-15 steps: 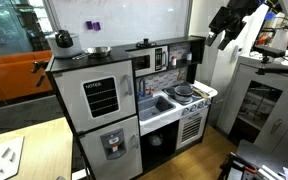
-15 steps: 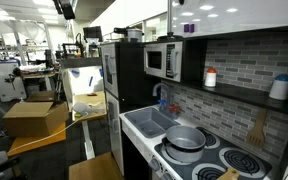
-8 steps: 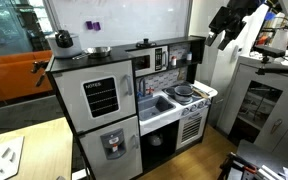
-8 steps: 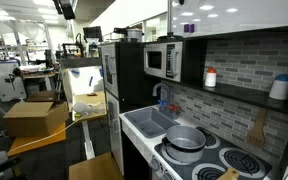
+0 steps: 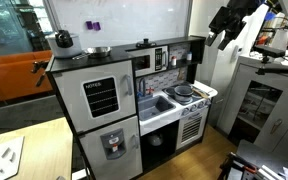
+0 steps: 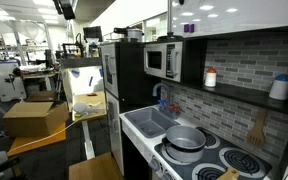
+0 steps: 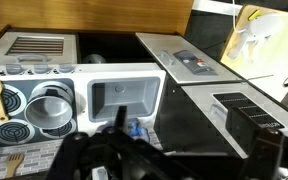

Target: Open the upper door of the refrigerator

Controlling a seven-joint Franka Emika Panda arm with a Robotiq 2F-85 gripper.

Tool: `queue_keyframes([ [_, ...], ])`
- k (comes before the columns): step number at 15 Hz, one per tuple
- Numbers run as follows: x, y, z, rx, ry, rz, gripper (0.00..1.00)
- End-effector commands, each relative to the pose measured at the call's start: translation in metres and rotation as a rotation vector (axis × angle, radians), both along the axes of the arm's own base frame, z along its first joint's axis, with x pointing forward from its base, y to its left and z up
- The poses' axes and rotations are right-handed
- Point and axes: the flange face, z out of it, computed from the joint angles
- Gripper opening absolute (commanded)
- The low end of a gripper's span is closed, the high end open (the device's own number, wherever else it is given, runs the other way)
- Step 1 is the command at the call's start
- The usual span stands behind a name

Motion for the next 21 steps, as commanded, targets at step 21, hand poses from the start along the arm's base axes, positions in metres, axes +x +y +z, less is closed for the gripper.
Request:
queue_keyframes([
  [21,0.017,0.054,-0.062,0.215,0.018,0.146,1.00],
])
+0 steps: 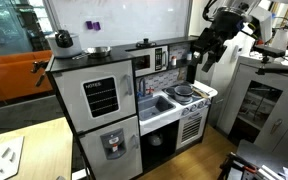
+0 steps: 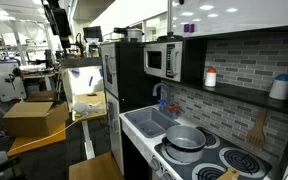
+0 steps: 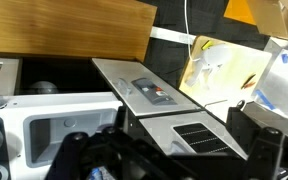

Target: Open the upper door of the refrigerator

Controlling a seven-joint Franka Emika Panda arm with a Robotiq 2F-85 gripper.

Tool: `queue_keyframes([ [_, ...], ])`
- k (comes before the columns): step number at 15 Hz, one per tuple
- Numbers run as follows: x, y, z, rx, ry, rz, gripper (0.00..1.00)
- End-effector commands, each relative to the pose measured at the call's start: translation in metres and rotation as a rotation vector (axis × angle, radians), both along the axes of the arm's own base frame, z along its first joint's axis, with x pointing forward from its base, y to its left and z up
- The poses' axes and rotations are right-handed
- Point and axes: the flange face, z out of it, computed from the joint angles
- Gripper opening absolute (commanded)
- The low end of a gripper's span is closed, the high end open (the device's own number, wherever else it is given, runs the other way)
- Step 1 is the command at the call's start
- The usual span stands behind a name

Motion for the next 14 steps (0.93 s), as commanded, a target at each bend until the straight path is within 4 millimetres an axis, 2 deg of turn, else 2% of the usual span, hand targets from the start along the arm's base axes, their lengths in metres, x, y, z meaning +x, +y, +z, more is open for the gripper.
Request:
queue_keyframes([
  [1,-0.007,0.006,-0.001,0.042,-0.051,0.034,1.00],
  [7,-0.008,0.022,-0.001,0.077,-0.136,0.166,1.00],
  [9,0.000,0.019,-0.006,0.110,-0.073,0.089,1.00],
  [11,0.007,0.007,-0.018,0.119,0.007,-0.032,1.00],
  [14,0.029,-0.013,-0.041,0.127,0.094,-0.183,1.00],
])
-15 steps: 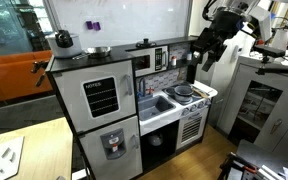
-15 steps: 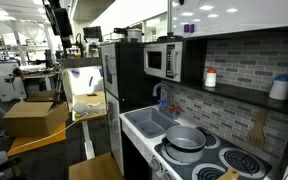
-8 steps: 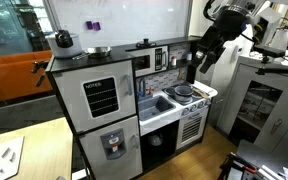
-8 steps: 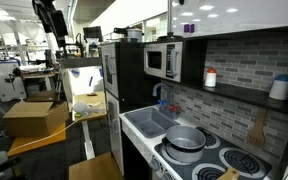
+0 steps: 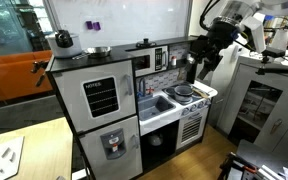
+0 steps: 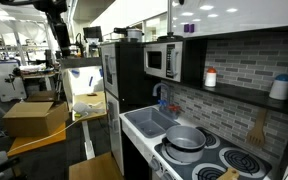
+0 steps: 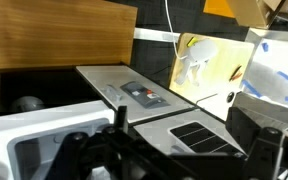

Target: Open the upper door of the refrigerator

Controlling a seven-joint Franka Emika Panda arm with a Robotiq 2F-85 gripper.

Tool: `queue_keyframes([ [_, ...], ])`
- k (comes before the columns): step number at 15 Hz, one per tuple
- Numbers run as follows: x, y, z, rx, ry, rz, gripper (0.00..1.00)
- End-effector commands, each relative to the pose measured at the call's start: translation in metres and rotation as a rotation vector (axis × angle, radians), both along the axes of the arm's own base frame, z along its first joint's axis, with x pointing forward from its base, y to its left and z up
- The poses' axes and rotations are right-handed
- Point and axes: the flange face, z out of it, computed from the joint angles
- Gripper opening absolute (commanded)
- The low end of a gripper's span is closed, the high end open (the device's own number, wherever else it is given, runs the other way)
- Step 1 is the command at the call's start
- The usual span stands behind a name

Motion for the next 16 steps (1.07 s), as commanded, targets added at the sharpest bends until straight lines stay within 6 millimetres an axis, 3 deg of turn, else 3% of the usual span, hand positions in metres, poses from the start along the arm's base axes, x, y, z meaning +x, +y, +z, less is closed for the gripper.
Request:
queue_keyframes([
  [1,0.031,-0.019,-0.020,0.022,0.104,-0.171,1.00],
  [6,0.069,-0.024,-0.035,0.060,0.253,-0.406,1.00],
  [12,0.096,-0.025,-0.018,0.126,0.425,-0.672,1.00],
  [16,0.106,-0.037,-0.018,0.176,0.525,-0.860,1.00],
])
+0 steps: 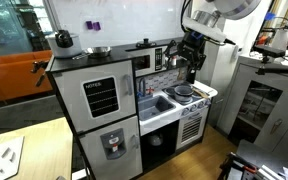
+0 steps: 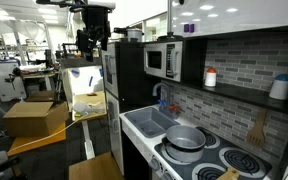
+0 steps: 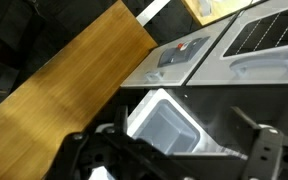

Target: Open the upper door of the refrigerator

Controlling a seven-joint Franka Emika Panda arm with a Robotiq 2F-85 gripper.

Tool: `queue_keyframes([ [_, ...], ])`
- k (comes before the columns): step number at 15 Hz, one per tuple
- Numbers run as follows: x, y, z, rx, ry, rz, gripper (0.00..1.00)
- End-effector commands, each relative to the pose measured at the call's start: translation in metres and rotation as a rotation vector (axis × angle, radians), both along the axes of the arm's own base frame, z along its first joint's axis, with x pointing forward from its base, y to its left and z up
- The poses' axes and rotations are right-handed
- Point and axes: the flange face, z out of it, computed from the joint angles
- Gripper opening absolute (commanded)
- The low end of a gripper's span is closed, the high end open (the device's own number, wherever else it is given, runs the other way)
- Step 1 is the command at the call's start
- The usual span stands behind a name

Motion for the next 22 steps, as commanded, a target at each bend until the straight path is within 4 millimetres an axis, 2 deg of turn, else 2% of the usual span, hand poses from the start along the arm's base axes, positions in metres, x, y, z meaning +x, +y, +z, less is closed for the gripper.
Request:
queue_keyframes([
  [1,0.013,-0.010,-0.002,0.062,0.101,-0.160,1.00],
  [4,0.013,-0.009,-0.014,0.118,0.198,-0.274,1.00],
  [7,0.009,0.004,-0.022,0.203,0.298,-0.373,1.00],
  [10,0.005,0.022,-0.019,0.295,0.359,-0.430,1.00],
  [15,0.004,0.056,-0.012,0.379,0.372,-0.431,1.00],
  [18,0.008,0.072,-0.015,0.398,0.373,-0.410,1.00],
  [22,0.010,0.078,-0.017,0.387,0.383,-0.390,1.00],
])
